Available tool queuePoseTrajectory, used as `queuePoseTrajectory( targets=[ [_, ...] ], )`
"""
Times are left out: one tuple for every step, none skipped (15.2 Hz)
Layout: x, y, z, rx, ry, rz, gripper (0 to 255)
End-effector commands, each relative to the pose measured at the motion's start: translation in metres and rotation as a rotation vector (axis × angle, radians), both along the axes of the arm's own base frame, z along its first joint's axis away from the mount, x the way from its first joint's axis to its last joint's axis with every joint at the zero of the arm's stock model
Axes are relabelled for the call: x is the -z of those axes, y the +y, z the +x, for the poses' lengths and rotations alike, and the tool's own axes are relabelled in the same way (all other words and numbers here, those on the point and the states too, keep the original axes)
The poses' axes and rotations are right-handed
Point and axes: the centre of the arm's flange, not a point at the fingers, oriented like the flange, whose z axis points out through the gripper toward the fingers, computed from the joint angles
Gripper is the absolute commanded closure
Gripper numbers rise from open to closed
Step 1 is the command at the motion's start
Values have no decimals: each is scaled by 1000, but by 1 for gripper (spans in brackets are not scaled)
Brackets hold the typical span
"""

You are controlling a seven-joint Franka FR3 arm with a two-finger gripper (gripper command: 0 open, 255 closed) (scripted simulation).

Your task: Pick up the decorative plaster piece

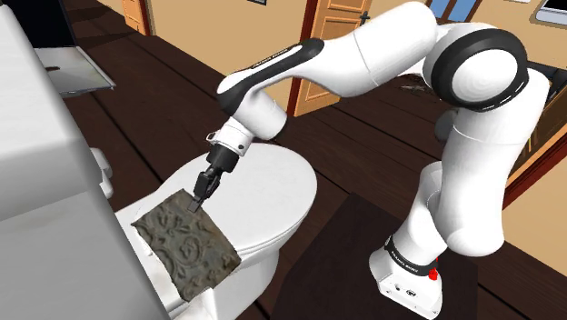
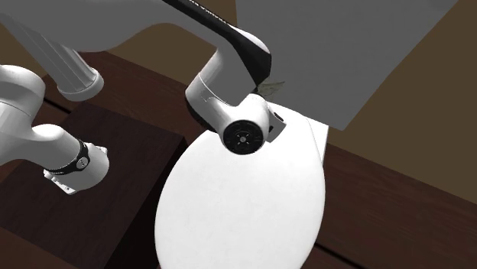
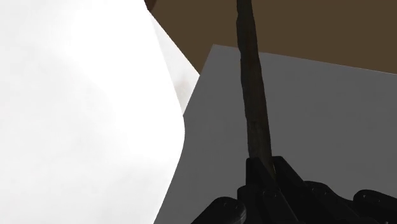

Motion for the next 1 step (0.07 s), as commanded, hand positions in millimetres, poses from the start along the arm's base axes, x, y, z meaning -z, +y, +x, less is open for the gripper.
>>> queuePoseTrajectory(
  targets=[
    [-3,-1,0,0,0,0,255]
  ],
)
